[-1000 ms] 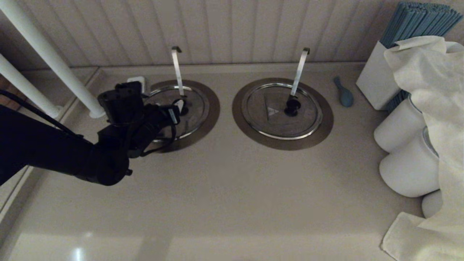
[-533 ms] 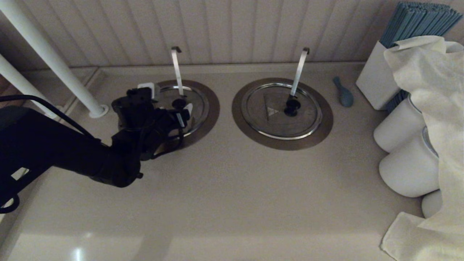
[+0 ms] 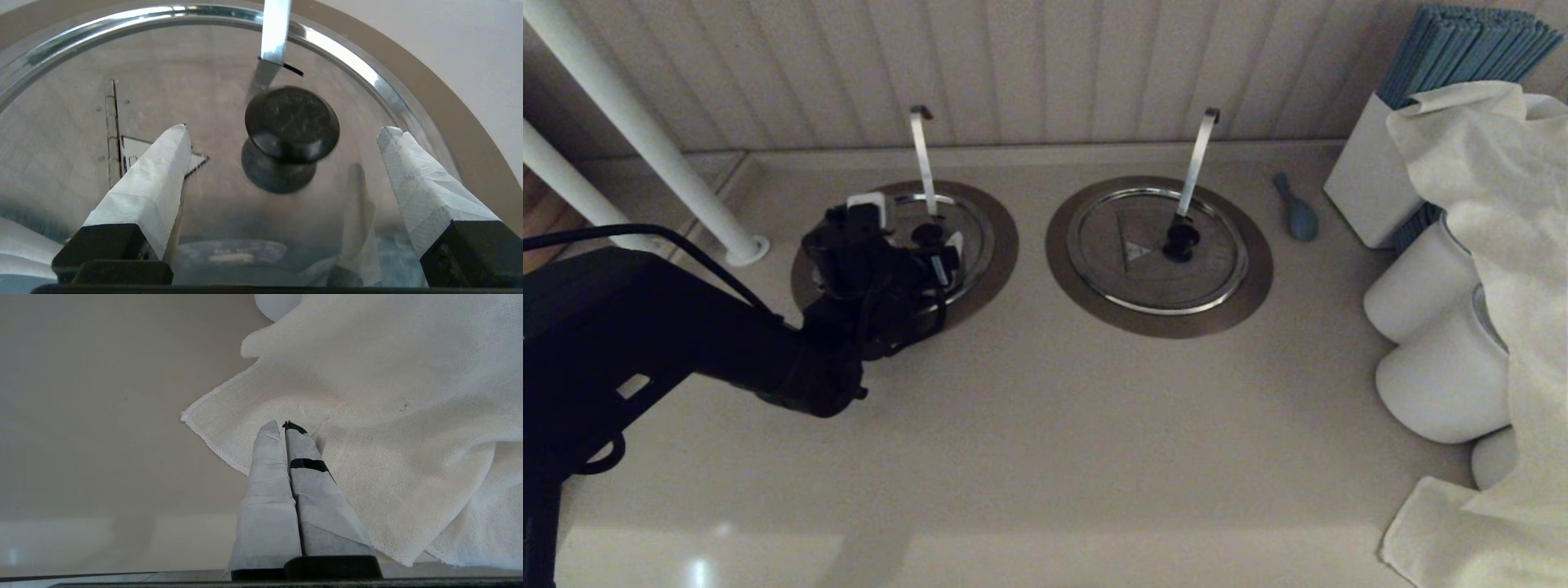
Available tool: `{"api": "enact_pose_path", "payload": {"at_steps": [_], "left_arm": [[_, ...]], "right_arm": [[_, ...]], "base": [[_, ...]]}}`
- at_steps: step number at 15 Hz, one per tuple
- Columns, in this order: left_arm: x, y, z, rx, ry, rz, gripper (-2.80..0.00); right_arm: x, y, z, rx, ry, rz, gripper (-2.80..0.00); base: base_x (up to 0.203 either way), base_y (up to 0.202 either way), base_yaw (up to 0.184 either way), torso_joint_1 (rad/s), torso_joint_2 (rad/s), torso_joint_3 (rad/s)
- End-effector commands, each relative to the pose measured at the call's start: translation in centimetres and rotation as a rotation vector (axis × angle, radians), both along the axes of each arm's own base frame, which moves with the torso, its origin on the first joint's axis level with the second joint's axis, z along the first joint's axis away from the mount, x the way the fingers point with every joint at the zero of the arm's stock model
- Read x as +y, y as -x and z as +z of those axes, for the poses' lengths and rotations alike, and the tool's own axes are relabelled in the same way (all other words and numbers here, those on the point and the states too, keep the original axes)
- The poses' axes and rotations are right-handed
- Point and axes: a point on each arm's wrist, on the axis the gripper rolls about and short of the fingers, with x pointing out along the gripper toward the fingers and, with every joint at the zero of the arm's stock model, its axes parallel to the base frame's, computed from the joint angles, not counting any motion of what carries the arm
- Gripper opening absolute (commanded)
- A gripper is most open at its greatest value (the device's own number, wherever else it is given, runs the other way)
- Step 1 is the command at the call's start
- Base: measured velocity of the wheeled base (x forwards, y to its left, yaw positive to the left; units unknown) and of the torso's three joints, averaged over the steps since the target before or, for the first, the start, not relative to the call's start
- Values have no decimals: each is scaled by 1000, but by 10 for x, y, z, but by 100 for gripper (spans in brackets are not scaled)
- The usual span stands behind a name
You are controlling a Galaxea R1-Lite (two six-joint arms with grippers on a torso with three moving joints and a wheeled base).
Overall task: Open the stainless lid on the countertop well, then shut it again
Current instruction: Open the lid
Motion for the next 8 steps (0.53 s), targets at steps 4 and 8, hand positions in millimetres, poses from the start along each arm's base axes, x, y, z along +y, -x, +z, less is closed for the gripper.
{"api": "enact_pose_path", "payload": {"at_steps": [4, 8], "left_arm": [[-2, -6, -7, 9, -3, 10, 0], [-3, -17, -11, 0, -9, 74, 0]], "right_arm": [[0, 0, 0, 2, 0, 0, -280], [0, 0, 0, 2, 0, 0, -280]], "base": [[0, 0, 0, 0, 0, 0], [0, 0, 0, 0, 0, 0]]}}
